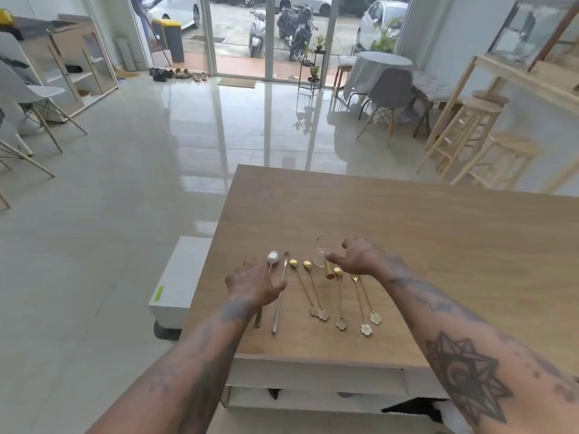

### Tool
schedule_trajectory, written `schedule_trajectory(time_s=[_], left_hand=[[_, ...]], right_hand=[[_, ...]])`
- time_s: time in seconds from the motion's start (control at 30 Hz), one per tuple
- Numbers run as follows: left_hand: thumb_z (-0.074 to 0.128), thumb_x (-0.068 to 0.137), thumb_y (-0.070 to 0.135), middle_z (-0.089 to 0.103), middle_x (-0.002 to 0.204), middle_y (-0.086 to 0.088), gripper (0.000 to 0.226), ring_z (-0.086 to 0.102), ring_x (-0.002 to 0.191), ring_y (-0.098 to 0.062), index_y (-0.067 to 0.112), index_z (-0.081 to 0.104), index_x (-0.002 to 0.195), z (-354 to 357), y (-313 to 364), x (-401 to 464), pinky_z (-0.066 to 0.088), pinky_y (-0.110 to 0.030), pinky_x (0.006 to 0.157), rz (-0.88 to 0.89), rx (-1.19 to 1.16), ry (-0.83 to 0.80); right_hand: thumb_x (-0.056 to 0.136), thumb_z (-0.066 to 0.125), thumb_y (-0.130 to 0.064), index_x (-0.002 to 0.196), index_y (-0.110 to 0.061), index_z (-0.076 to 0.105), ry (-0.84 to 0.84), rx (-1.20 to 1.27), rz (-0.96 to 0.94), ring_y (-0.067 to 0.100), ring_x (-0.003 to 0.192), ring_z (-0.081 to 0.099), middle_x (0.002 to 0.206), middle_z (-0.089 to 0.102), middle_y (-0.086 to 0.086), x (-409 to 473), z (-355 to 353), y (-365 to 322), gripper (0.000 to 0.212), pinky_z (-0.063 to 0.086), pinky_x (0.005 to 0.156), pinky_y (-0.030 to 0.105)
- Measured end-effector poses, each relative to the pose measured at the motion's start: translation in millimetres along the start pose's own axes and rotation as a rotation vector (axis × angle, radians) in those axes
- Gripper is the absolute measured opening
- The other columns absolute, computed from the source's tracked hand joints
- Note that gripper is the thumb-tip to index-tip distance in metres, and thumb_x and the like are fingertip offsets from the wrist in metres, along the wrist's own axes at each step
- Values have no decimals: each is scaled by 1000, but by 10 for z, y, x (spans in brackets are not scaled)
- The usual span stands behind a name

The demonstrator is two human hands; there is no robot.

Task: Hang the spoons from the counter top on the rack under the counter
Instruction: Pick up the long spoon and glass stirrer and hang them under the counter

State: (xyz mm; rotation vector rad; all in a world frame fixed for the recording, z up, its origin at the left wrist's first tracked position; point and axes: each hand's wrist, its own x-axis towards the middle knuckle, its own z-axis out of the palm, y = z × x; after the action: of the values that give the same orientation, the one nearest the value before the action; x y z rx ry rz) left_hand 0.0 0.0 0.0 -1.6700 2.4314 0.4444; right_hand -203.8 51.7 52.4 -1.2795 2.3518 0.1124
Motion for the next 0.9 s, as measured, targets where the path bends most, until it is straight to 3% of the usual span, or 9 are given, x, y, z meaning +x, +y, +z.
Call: schedule_trajectory(time_s=[0.1, 0.2, 0.27, 0.43, 0.5, 0.6, 0.7, 0.8, 0.9], left_hand=[[57, 78, 76, 50, 137, -8, 90, 59, 115, -27, 15, 42, 143, 130, 32, 84, 50, -41, 82, -82, -51, -48], [63, 75, 74, 48, 133, -9, 94, 58, 101, -23, 9, 42, 140, 192, 107, 94, 48, -37, 74, -129, -26, -82], [65, 79, 67, 54, 121, -8, 82, 56, 91, -20, 6, 49, 132, 243, 116, 130, 49, -34, 73, -117, -52, -94], [66, 90, 44, 69, 108, -9, 43, 69, 96, -25, 6, 66, 110, 305, 155, 162, 60, -39, 85, -50, -218, -133], [66, 93, 36, 71, 103, -9, 31, 71, 94, -25, 7, 68, 104, 296, 160, 156, 61, -39, 84, -43, -258, -116], [64, 94, 23, 70, 99, -7, 18, 70, 92, -24, 8, 69, 102, 291, 162, 155, 61, -37, 82, -62, -293, -105], [60, 92, 13, 70, 102, -8, 16, 70, 96, -26, 7, 69, 104, 281, 167, 155, 59, -35, 81, -96, -326, -106], [60, 91, 11, 70, 103, -10, 16, 70, 98, -27, 6, 70, 102, 261, 184, 146, 58, -36, 80, -106, -344, -111], [58, 92, 11, 68, 96, -10, 13, 68, 89, -25, 6, 69, 97, 286, 194, 136, 57, -36, 76, -90, -354, -101]], right_hand=[[91, 49, -63, 127, -10, 59, 12, 30, 34, 30, 119, 58, 131, 63, 12, 26, 74, -38, 65, 49, 95, 39], [93, 49, -57, 117, -12, 67, -12, 75, 58, 29, 113, 62, 121, 68, 11, 5, 158, -86, 54, 51, 97, 43], [95, 47, -54, 120, -12, 67, -27, 81, 80, 29, 115, 61, 123, 67, 11, 6, 208, -93, 53, 51, 99, 44], [95, 53, -40, 105, -9, 74, 25, 259, 126, 28, 100, 69, 107, 73, 12, 59, 400, -57, 38, 57, 86, 38], [93, 57, -33, 95, -3, 74, 65, 422, 153, 28, 85, 74, 93, 75, 12, 75, 483, -47, 34, 57, 71, 35], [92, 58, -27, 86, -9, 70, 86, 660, 190, 22, 65, 71, 81, 68, 8, 66, 593, -51, 22, 47, 51, 26], [94, 59, -25, 98, -3, 69, 46, 859, 194, 20, 65, 64, 84, 67, 9, 50, 662, -63, 24, 51, 56, 32], [93, 62, -23, 93, -7, 68, 56, 946, 198, 23, 72, 67, 85, 68, 9, 41, 706, -53, 17, 58, 73, 41], [91, 63, -20, 90, -5, 70, 71, 1025, 201, 22, 70, 67, 83, 69, 9, 49, 749, -32, 17, 54, 68, 36]])
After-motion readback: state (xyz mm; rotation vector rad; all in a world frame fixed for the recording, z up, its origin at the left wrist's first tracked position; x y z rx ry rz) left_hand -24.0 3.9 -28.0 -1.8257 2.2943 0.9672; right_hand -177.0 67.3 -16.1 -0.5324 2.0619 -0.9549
